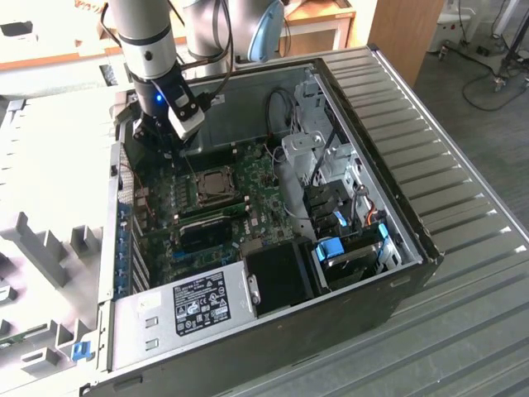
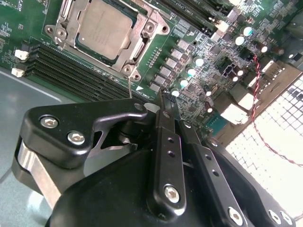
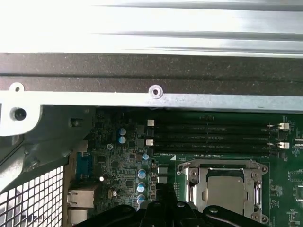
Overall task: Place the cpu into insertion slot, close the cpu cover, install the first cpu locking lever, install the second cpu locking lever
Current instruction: 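Install the first cpu locking lever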
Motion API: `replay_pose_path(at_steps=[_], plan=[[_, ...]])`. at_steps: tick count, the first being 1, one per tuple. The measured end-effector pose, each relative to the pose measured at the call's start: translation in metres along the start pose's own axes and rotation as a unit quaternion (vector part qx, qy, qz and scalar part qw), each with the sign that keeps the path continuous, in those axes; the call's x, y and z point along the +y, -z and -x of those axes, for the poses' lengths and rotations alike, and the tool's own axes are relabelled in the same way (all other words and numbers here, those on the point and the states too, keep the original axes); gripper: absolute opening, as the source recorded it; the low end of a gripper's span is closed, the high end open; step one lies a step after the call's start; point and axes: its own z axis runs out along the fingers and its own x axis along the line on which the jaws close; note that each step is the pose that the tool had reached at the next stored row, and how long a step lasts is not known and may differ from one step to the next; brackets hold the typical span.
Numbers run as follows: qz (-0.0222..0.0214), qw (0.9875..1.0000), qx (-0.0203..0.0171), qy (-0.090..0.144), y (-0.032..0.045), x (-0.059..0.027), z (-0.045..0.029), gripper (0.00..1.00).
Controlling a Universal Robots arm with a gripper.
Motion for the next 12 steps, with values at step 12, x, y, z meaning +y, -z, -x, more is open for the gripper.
replay_pose_path(at_steps=[12], plan=[[0.0065,1.0,-0.0003,-0.004,0.0018,0.0014,-0.0005,0.11]])
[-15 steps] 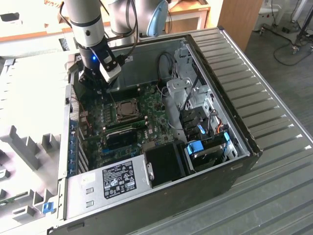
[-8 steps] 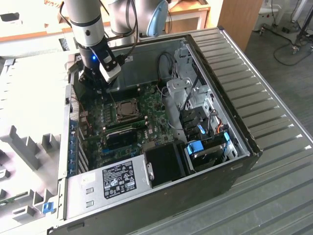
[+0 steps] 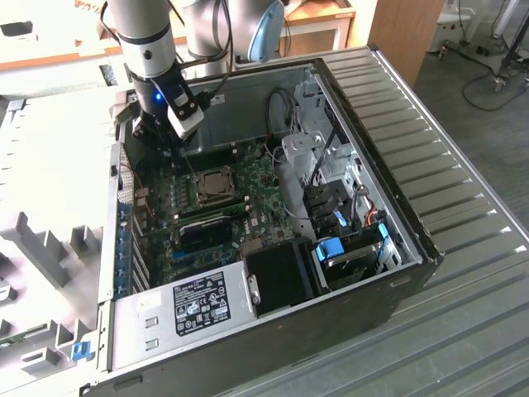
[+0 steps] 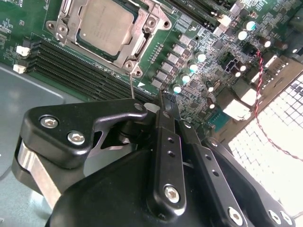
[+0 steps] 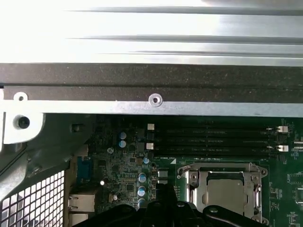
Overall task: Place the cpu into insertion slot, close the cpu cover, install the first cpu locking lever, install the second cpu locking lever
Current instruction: 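Install the first cpu locking lever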
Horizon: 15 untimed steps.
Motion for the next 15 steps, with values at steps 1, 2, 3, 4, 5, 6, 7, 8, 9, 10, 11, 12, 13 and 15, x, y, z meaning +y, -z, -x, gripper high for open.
replay_pose_path(at_steps=[1,2,3,4,5,6,7,8,9,10,11,12,13,15], plan=[[0.0,1.0,0.0,0.0,0.0007,0.0,0.0,0.11],[0.0,1.0,0.0,0.0,0.0015,0.0001,0.0,0.11],[0.0,1.0,0.0,0.0,0.0021,0.0001,0.0,0.11],[0.0,1.0,0.0,0.0,0.0025,0.0002,0.0,0.11],[0.0001,1.0,-0.0001,0.0,0.0025,0.0002,0.0001,0.11],[0.0001,1.0,-0.0001,0.0,0.0025,0.0002,-0.0001,0.11],[0.0,1.0,-0.0002,0.0,0.0027,0.0002,-0.0007,0.11],[0.0002,1.0,-0.0005,0.0,0.0028,0.0002,-0.0017,0.11],[0.0006,1.0,-0.0008,-0.001,0.0028,0.0002,-0.0028,0.11],[0.0014,1.0,-0.0011,-0.001,0.0027,0.0002,-0.0037,0.11],[0.0022,1.0,-0.0011,-0.001,0.0028,0.0002,-0.0039,0.11],[0.0031,1.0,-0.0011,-0.001,0.0027,0.0003,-0.0039,0.11],[0.0041,1.0,-0.0012,-0.001,0.0027,0.0005,-0.0039,0.11],[0.0065,1.0,-0.0012,-0.001,0.0027,0.001,-0.0039,0.11]])
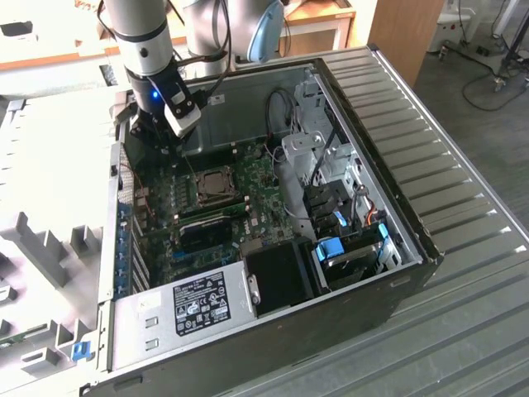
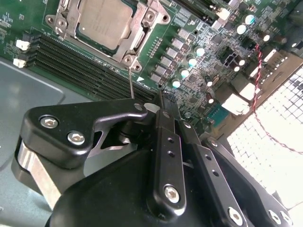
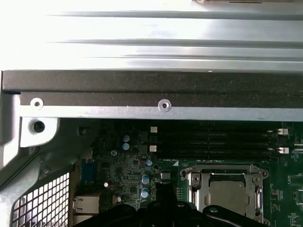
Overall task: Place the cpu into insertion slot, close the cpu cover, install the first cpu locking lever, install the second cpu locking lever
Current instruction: 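Install the first cpu locking lever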
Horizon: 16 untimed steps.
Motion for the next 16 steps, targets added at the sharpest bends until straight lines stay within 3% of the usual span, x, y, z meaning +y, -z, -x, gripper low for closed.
replay_pose_path(at_steps=[8,16], plan=[[0.009,1.0,0.0,0.0,-0.0003,0.0033,-0.0001,0.11],[0.0111,0.9999,0.0,0.0,-0.0007,0.008,-0.0001,0.11]])
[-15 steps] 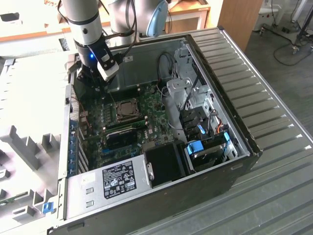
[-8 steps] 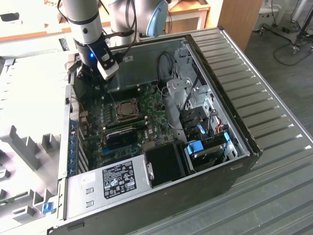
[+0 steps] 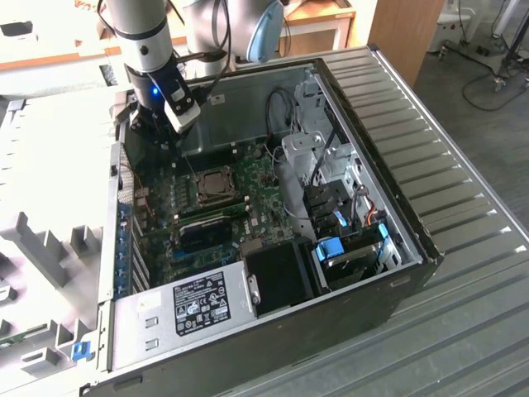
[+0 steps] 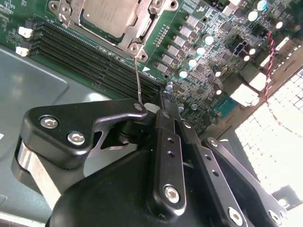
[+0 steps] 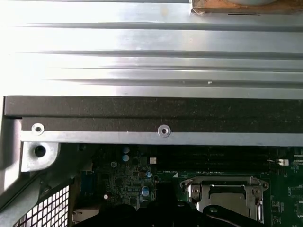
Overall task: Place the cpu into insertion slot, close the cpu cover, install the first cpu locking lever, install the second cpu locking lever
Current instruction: 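Install the first cpu locking lever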
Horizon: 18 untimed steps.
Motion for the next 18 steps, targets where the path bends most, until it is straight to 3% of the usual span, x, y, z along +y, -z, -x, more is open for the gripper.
replay_pose_path(at_steps=[9,18], plan=[[0.0006,1.0,0.0,0.0,-0.0007,0.0035,0.0006,0.11],[0.0007,1.0,0.0,0.0,-0.0016,0.0047,0.0065,0.11]])
